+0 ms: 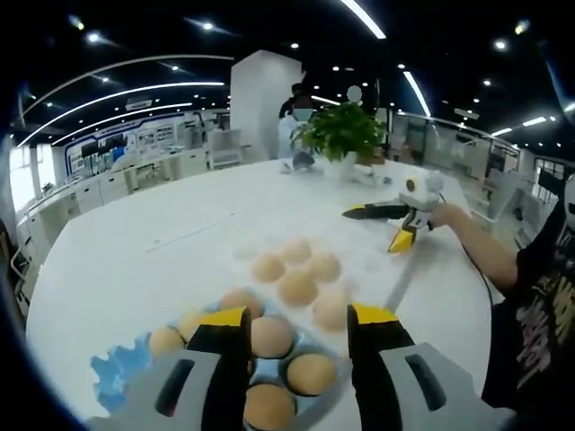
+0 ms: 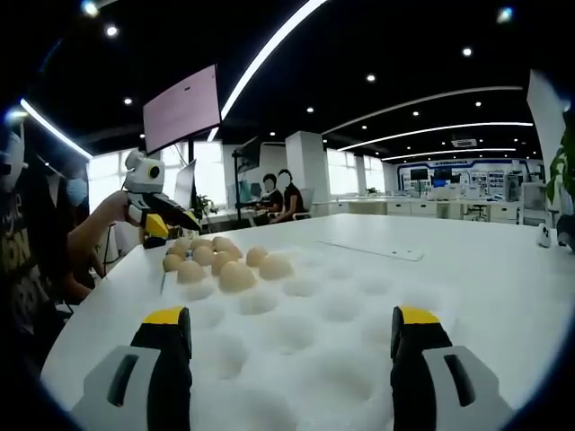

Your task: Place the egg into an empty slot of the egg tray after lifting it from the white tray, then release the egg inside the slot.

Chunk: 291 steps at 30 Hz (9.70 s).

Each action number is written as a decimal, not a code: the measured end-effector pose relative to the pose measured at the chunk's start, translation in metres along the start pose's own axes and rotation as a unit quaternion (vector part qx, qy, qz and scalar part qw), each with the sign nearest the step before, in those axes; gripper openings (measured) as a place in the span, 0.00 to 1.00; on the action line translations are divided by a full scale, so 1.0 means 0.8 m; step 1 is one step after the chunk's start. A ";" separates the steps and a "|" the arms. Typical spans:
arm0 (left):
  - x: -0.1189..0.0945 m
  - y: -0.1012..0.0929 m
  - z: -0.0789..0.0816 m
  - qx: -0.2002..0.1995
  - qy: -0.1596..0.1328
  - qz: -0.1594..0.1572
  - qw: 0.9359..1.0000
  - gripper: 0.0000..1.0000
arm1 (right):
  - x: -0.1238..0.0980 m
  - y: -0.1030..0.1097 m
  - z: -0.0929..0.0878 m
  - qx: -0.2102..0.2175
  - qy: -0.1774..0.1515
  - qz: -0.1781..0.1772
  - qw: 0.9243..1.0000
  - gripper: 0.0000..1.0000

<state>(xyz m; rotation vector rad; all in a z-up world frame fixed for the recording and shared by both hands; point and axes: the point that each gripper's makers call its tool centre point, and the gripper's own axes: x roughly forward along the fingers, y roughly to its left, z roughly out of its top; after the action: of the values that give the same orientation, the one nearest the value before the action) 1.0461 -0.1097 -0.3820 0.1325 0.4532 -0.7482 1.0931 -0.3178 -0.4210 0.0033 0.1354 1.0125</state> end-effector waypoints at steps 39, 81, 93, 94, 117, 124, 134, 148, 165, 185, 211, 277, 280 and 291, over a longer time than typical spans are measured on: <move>0.068 -0.042 0.013 0.021 0.006 -0.032 0.999 0.44 | -0.001 0.001 -0.001 -0.001 0.002 -0.001 1.000 0.95; 0.115 -0.066 0.014 0.083 0.055 -0.042 0.994 0.44 | 0.002 0.001 -0.001 -0.005 0.008 -0.001 1.000 0.96; 0.126 -0.065 0.012 0.090 0.067 -0.043 0.993 0.43 | 0.002 0.001 -0.001 -0.005 0.009 -0.002 1.000 0.96; 0.127 -0.065 0.012 0.090 0.068 -0.045 0.993 0.43 | 0.002 0.001 -0.001 -0.005 0.009 -0.002 1.000 0.96; 0.153 -0.073 0.004 0.078 0.085 -0.067 0.991 0.40 | 0.001 0.001 0.000 -0.005 0.009 -0.003 1.000 0.96; 0.155 -0.073 0.004 0.074 0.086 -0.067 0.991 0.39 | 0.000 0.001 0.000 -0.004 0.008 -0.003 1.000 0.96; 0.156 -0.074 0.004 0.070 0.090 -0.065 0.991 0.38 | 0.000 0.001 0.000 -0.004 0.008 -0.003 1.000 0.96; 0.157 -0.072 0.005 0.065 0.088 -0.055 0.992 0.31 | -0.001 0.001 0.000 -0.004 0.007 -0.003 1.000 0.96; 0.157 -0.072 0.007 0.066 0.073 -0.058 0.994 0.27 | -0.002 0.001 0.000 -0.003 0.007 -0.004 1.000 0.96; 0.142 -0.069 0.022 0.054 0.053 -0.061 0.995 0.27 | -0.001 0.002 0.000 -0.002 0.006 -0.004 1.000 0.96; 0.119 -0.064 0.036 0.056 0.038 -0.054 0.996 0.27 | -0.001 0.000 0.001 -0.002 0.005 -0.004 1.000 0.96; 0.056 -0.014 0.035 0.041 0.025 -0.009 0.999 0.25 | 0.001 0.000 0.001 -0.001 0.001 -0.005 1.000 0.96; 0.052 -0.012 0.036 0.041 0.023 -0.007 0.999 0.25 | 0.001 0.000 0.001 0.000 0.000 -0.005 1.000 0.96; 0.040 0.000 0.029 0.035 0.024 0.002 0.999 0.25 | 0.001 0.000 0.001 0.001 -0.003 -0.005 1.000 0.96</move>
<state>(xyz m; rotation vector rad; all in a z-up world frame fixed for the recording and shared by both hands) 1.0749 -0.1365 -0.3754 0.2164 0.4727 -0.7590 1.0938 -0.3174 -0.4201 0.0072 0.1303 1.0028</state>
